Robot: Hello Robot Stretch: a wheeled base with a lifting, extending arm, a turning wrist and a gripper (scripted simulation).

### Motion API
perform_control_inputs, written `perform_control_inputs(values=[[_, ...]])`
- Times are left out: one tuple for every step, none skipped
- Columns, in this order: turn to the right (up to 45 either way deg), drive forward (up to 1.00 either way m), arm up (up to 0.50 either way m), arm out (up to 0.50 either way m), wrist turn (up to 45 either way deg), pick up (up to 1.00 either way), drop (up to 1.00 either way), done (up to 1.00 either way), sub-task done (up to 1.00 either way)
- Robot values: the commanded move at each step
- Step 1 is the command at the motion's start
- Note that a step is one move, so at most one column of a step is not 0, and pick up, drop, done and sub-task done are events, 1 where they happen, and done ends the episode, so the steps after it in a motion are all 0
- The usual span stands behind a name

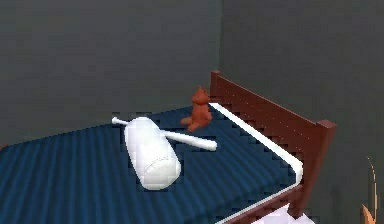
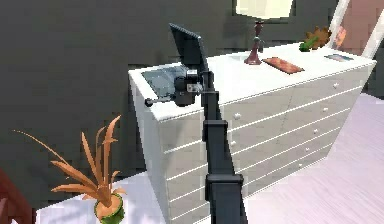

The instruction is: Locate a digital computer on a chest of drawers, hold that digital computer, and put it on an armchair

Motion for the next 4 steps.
perform_control_inputs(values=[[0.0, 0.0, 0.1, 0.0, 0.0, 0.0, 0.0, 0.0, 0.0], [0.0, 0.0, 0.02, 0.0, 0.0, 0.0, 0.0, 0.0, 0.0], [0.0, 0.0, 0.0, 0.0, -45.0, 0.0, 0.0, 0.0, 0.0], [0.0, 0.0, 0.0, 0.0, -45.0, 0.0, 0.0, 0.0, 0.0]])
